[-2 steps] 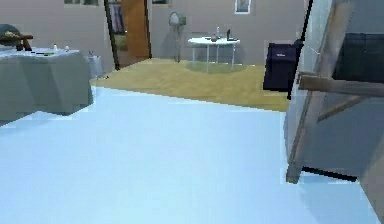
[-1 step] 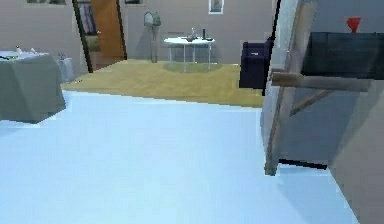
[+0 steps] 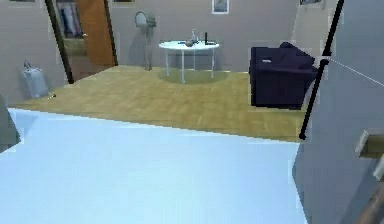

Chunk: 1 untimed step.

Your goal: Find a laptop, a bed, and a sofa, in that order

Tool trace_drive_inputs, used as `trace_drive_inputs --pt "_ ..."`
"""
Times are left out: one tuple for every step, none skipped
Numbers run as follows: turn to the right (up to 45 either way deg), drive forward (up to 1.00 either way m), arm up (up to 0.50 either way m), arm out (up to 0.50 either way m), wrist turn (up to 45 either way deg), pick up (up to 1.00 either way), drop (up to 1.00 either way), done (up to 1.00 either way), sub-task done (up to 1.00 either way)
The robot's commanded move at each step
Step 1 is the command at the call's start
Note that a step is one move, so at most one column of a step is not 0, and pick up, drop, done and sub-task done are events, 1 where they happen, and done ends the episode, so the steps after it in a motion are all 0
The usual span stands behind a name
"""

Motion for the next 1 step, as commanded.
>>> trace_drive_inputs --pt "0.0 0.45 0.00 0.00 0.0 0.00 0.00 0.00 0.00"
